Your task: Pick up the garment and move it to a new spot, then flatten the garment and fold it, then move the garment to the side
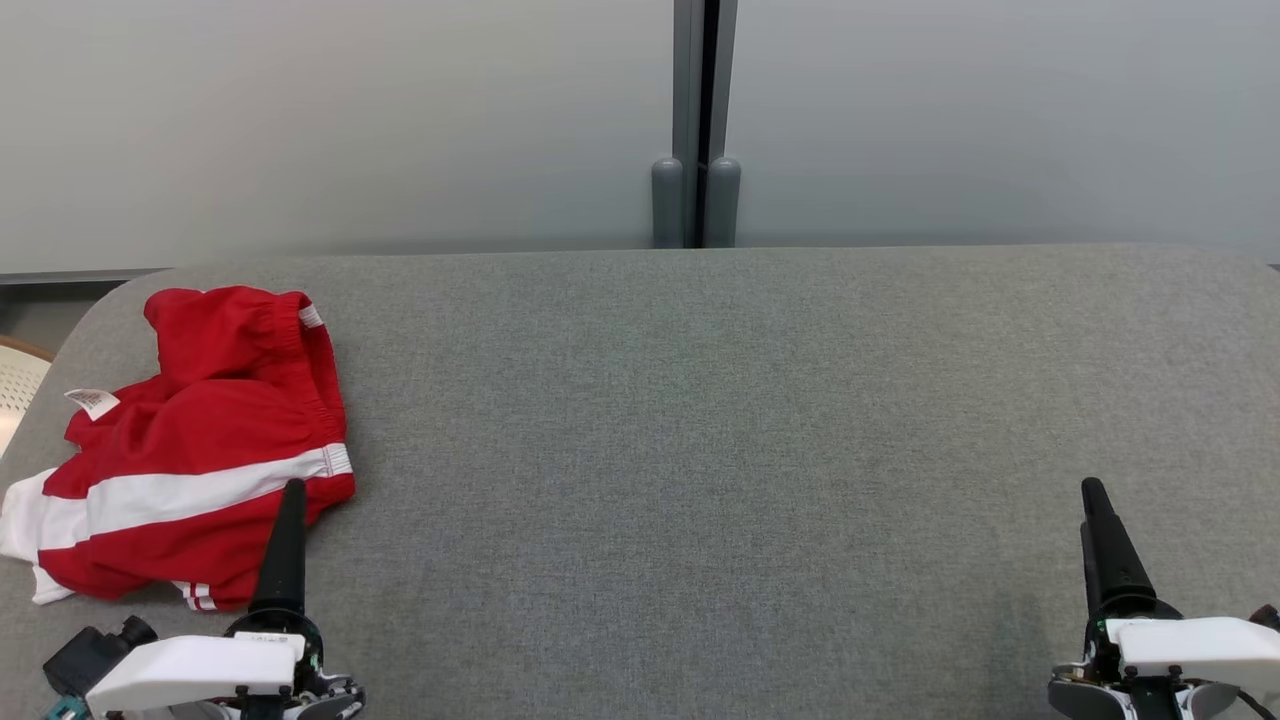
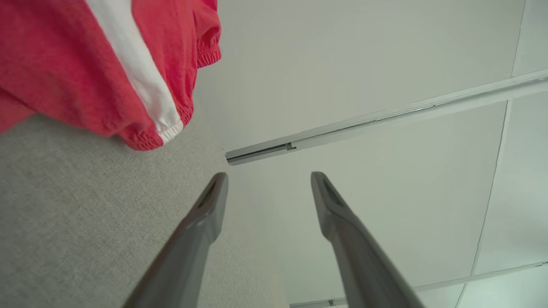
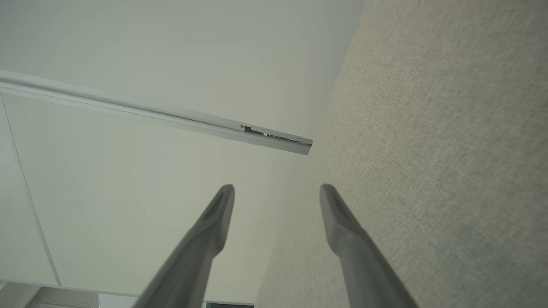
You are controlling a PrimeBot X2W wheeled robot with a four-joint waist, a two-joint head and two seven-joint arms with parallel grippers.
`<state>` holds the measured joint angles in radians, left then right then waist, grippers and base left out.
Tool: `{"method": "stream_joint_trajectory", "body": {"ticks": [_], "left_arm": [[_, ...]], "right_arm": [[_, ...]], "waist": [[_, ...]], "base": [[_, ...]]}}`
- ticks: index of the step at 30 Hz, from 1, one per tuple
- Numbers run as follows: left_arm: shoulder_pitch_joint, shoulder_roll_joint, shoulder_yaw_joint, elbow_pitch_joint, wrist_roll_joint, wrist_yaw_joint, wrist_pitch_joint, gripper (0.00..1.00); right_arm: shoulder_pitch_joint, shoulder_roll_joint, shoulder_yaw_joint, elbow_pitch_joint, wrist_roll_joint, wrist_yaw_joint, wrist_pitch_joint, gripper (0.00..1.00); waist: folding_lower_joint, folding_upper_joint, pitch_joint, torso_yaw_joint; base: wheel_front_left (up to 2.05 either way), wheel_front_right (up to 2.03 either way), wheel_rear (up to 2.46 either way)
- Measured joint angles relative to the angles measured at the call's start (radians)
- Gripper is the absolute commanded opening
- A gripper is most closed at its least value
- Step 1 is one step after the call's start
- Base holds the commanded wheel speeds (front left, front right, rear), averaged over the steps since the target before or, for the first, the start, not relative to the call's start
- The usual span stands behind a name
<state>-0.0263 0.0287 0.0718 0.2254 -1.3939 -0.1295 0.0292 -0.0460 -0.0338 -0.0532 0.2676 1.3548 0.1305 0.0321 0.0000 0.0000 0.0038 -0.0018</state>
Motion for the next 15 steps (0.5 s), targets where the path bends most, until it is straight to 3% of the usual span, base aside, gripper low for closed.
{"method": "stream_joint_trajectory", "body": {"ticks": [10,15], "left_arm": [[0.021,0.003,-0.051,-0.063,0.261,0.001,-0.040,1.00],[0.030,0.004,-0.080,-0.086,0.360,0.026,-0.058,1.00]], "right_arm": [[0.015,-0.002,0.035,-0.038,-0.281,0.000,-0.042,1.00],[0.028,-0.003,0.064,-0.053,-0.385,0.000,-0.060,1.00]], "waist": [[0.0000,0.0000,-0.007,0.001],[0.0000,0.0000,-0.009,0.002]], "base": [[0.00,0.00,0.00],[0.00,0.00,0.00]]}}
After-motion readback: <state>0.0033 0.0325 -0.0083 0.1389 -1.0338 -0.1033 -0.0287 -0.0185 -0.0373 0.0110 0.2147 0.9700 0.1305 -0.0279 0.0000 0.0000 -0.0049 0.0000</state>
